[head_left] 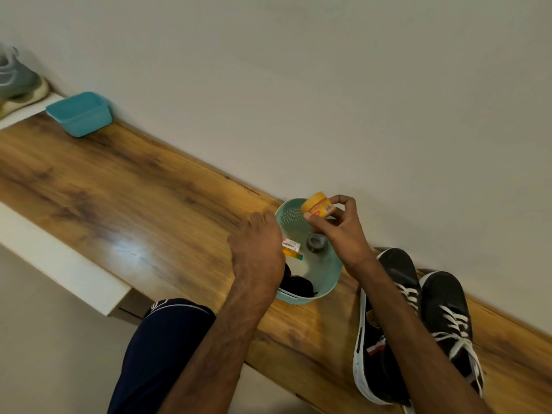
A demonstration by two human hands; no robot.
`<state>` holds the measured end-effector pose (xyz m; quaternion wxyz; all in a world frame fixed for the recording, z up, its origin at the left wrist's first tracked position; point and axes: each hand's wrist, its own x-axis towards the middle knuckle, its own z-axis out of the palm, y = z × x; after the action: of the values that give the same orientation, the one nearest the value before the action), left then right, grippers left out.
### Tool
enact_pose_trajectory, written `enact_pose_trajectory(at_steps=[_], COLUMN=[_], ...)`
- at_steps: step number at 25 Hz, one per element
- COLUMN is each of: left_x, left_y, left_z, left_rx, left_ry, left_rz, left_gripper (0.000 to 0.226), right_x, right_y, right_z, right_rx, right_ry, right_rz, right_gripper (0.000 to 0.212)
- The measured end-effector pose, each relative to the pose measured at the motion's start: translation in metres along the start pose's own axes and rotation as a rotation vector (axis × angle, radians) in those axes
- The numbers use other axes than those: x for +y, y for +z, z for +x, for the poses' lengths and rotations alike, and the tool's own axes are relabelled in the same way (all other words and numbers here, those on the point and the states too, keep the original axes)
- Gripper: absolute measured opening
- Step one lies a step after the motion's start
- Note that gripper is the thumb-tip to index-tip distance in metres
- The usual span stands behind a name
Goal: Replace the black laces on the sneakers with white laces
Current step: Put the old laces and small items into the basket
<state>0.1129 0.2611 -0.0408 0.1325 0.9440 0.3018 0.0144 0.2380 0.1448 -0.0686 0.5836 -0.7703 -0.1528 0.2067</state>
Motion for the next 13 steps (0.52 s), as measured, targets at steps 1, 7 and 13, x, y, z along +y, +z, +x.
enact_pose_trajectory(at_steps=[1, 7, 13], left_x=[0.001, 0.006, 0.004], left_y=[-0.003, -0.01, -0.009], left_z=[0.0, 0.002, 0.003], left_rx=[0.075, 0.145, 0.032], left_ry=[0.011, -0.019, -0.066], left_rz=[-0.078, -0.493, -0.542], left_gripper=[0.049, 0.041, 0.045], right_x=[0.003, 0.005, 0.005], right_y=[0.003, 0.017, 0.014], right_z=[-0.003, -0.017, -0.017], right_rx=[-0.018, -0.066, -0.162], right_ry=[-0.019, -0.112, -0.175], right_rz=[-0.038, -0.034, 0.011], right_gripper=[0.063, 0.056, 0.058])
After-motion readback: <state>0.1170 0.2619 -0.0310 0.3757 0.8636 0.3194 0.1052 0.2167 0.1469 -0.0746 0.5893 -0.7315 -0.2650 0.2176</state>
